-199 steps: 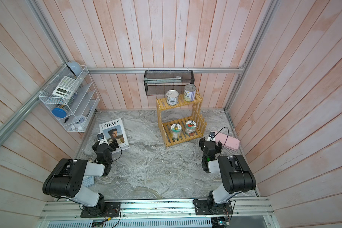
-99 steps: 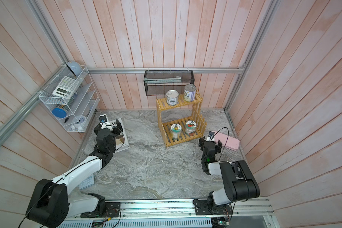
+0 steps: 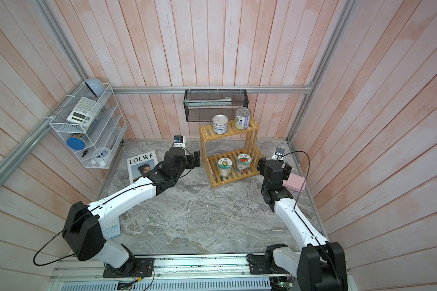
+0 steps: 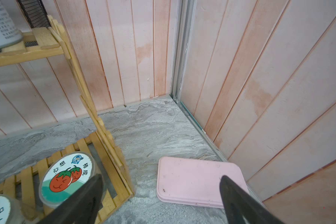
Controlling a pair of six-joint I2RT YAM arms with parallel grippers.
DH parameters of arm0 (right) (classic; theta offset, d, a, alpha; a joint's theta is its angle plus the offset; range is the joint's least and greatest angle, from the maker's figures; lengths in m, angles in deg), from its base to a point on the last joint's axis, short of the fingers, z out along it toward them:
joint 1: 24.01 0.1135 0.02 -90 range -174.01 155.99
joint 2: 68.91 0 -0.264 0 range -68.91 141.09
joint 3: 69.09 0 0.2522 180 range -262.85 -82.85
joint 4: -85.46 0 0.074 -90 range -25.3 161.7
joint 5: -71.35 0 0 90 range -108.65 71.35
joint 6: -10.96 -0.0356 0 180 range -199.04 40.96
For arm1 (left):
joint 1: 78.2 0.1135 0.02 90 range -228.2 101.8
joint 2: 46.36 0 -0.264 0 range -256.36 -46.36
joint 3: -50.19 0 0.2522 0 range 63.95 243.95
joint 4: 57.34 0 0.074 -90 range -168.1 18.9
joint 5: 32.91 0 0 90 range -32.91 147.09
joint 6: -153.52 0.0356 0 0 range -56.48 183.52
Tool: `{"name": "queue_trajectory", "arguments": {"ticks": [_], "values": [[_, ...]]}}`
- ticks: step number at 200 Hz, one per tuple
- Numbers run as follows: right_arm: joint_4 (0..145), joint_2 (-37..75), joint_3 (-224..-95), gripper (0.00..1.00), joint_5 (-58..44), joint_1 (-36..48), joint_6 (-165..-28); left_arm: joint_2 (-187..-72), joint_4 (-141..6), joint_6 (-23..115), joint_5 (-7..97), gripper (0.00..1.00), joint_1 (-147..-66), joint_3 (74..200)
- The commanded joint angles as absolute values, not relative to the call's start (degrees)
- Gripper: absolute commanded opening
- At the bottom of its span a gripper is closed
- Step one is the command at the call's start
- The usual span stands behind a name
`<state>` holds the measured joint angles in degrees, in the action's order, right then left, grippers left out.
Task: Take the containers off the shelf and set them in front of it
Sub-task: Move the shelf to the center of the board.
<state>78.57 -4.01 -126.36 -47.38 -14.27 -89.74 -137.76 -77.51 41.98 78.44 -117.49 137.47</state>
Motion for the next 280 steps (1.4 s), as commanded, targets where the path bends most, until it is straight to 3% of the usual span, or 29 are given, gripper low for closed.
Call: {"name": "queue_trajectory", "arguments": {"ticks": [1, 48, 95, 195, 280], "values": [[61.9, -5.5, -129.1, 0.98, -43.6, -13.9, -96.9, -140.0, -86.5, 34.0, 75.4, 0.97, -119.1, 143.4], [51.7, -6.5, -134.2, 0.98, -39.8, -14.0, -98.3, -146.9, -95.2, 23.4, 71.5, 0.85, -119.9, 152.0], [49.5, -7.3, -135.6, 0.98, -37.1, -14.0, -98.2, -154.6, -102.4, 21.2, 73.5, 0.77, -120.3, 160.3], [48.8, -7.0, -134.9, 0.98, -35.5, -14.4, -99.4, -161.2, -106.8, 19.3, 73.5, 0.67, -120.5, 165.7], [48.6, -6.4, -134.7, 0.98, -34.7, -15.1, -99.7, -163.2, -107.9, 18.6, 72.6, 0.50, -120.6, 167.2]]}}
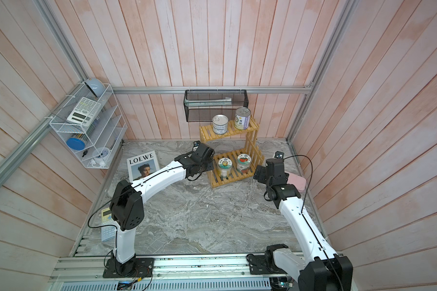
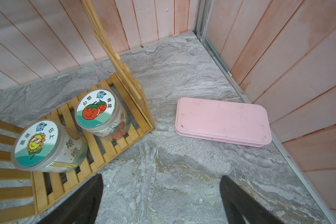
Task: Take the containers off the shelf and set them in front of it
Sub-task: Move the shelf to the center of the board.
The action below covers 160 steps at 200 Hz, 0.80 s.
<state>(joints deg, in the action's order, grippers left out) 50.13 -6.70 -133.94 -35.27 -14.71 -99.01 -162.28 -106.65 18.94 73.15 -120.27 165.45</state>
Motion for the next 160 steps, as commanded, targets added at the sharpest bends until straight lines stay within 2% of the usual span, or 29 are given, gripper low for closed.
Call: {"name": "queue_trajectory", "arguments": {"ticks": [1, 65, 160], "values": [[48.6, -6.4, -134.7, 0.98, -34.7, -15.2, -99.7, -163.3, -108.0, 18.6, 72.6, 0.50, -120.6, 167.2], [49.0, -6.0, -134.0, 0.98, -34.0, -15.6, -100.1, -163.4, -108.1, 17.5, 72.7, 0.31, -120.6, 167.2], [48.6, -5.6, -134.5, 0.98, -32.7, -16.2, -99.5, -162.4, -109.1, 18.2, 74.9, 0.10, -120.4, 165.7]]}}
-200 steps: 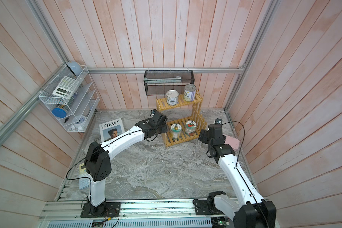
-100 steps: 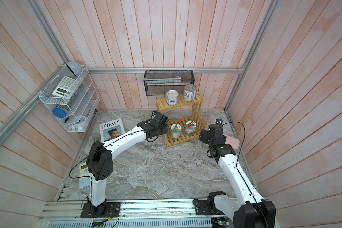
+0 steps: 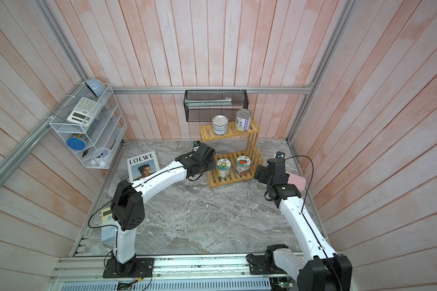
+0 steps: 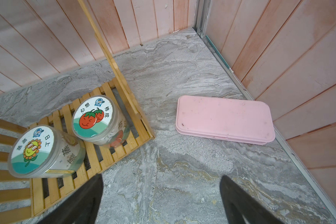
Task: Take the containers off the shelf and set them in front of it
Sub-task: Move the shelf to the center of the board.
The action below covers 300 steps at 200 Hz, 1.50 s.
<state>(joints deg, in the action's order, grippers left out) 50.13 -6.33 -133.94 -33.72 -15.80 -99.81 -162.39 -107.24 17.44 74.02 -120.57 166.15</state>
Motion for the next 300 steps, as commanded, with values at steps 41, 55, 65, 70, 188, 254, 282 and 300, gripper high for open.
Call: {"name": "queue_trajectory", "arguments": {"ticks": [41, 55, 65, 70, 188, 254, 282, 300], "values": [[47.9, -2.3, -138.0, 0.98, -29.1, -16.3, -98.7, -160.1, -108.9, 18.7, 75.9, 0.06, -120.1, 161.6], [47.4, -0.6, -139.7, 0.98, -26.9, -16.2, -98.7, -159.2, -108.7, 18.7, 76.2, 0.05, -120.0, 160.1], [46.9, 0.9, -141.1, 0.98, -26.0, -16.3, -98.5, -158.4, -108.5, 18.7, 76.8, 0.04, -119.9, 159.2], [46.7, 1.8, -141.8, 0.98, -25.7, -16.2, -98.3, -158.0, -108.3, 18.7, 77.1, 0.03, -119.8, 158.5], [46.2, 14.4, -146.3, 0.62, -16.4, -16.3, -100.6, -151.3, -105.0, 18.3, 78.5, 0.00, -117.5, 148.3], [46.5, 17.7, -147.3, 0.23, -12.8, -15.7, -100.5, -149.7, -104.1, 18.7, 78.4, 0.00, -116.3, 145.5], [45.4, 18.5, -147.7, 0.05, -12.7, -15.0, -100.4, -149.5, -104.1, 18.8, 78.4, 0.00, -115.9, 144.7], [45.4, 17.9, -147.0, 0.00, -12.8, -14.6, -100.4, -148.9, -104.3, 18.8, 78.4, 0.00, -115.7, 144.0]]}}
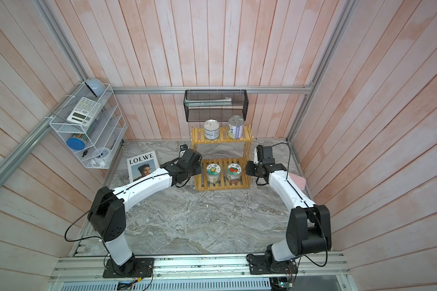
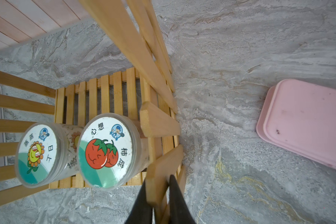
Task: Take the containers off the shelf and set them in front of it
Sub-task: Move the shelf to the center of the board.
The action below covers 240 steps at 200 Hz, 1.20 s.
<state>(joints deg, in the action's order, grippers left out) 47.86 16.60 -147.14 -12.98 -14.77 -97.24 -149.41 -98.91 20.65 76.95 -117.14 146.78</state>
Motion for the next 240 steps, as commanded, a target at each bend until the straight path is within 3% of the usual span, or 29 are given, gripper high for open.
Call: {"name": "queue_trajectory", "arguments": {"ticks": [1, 240], "values": [[45.3, 17.9, -146.9, 0.00, -12.7, -14.6, -100.5, -148.8, -104.3, 18.8, 78.4, 0.00, -115.7, 143.9], [39.1, 6.0, -136.0, 0.00, -19.7, 0.3, -106.4, -134.9, -107.9, 19.4, 84.9, 0.00, -112.8, 128.3]]}}
